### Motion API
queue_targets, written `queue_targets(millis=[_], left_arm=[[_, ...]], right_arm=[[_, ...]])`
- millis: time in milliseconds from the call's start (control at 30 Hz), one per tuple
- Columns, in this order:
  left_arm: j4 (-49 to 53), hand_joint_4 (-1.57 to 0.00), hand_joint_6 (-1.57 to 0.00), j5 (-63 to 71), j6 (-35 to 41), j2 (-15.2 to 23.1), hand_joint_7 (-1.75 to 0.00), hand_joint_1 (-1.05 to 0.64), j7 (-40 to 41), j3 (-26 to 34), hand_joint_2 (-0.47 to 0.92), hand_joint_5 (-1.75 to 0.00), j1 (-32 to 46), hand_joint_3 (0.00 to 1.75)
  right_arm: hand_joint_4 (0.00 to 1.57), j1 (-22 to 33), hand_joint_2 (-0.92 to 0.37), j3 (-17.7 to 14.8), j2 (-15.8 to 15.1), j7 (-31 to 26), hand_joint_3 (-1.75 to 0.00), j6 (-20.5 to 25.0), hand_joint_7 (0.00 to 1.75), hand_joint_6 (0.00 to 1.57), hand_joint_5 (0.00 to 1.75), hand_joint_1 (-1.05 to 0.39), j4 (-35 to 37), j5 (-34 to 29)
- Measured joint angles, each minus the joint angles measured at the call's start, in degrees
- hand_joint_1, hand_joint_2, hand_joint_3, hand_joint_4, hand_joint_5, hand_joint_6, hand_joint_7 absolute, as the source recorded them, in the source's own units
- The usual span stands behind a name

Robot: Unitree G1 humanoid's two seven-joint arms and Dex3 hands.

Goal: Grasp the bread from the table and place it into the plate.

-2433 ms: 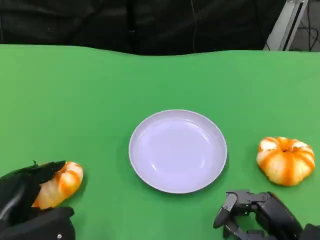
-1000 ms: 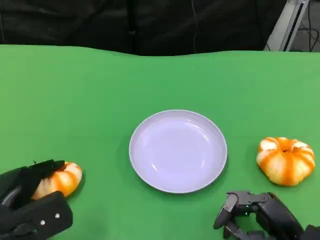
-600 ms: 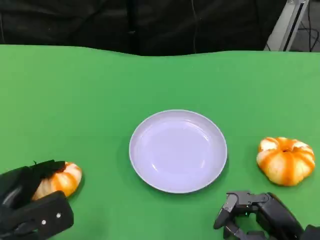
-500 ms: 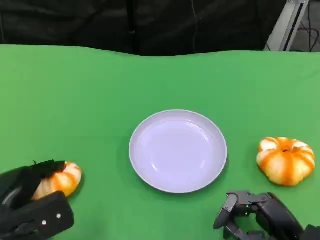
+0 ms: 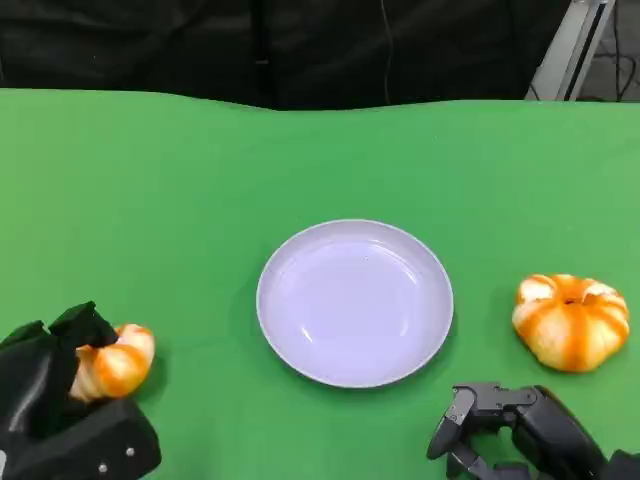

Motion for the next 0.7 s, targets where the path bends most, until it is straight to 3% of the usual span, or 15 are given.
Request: queue_targets(millis=[200, 700], left_arm=[[-2.1, -0.59, -0.46, 1.8, -1.9, -0.1, -1.75, -0.11, 2.7, -0.2, 0.84, -1.75, 1.3, 0.0], [-23.2, -0.59, -0.51, 6.3, -1.1, -0.7, -1.69, -0.08, 3.0, -0.8, 0.82, -1.75, 7.0, 0.01]], right_arm=[[0.83, 0.0, -0.67, 0.1, 0.1, 0.0, -0.84, 0.0, 1.08, 0.85, 1.41, -0.14, 0.0, 0.0], [0.83, 0.0, -0.68, 0.1, 0.2, -1.0, -0.84, 0.1, 1.07, 0.86, 1.41, -0.14, 0.1, -0.3]])
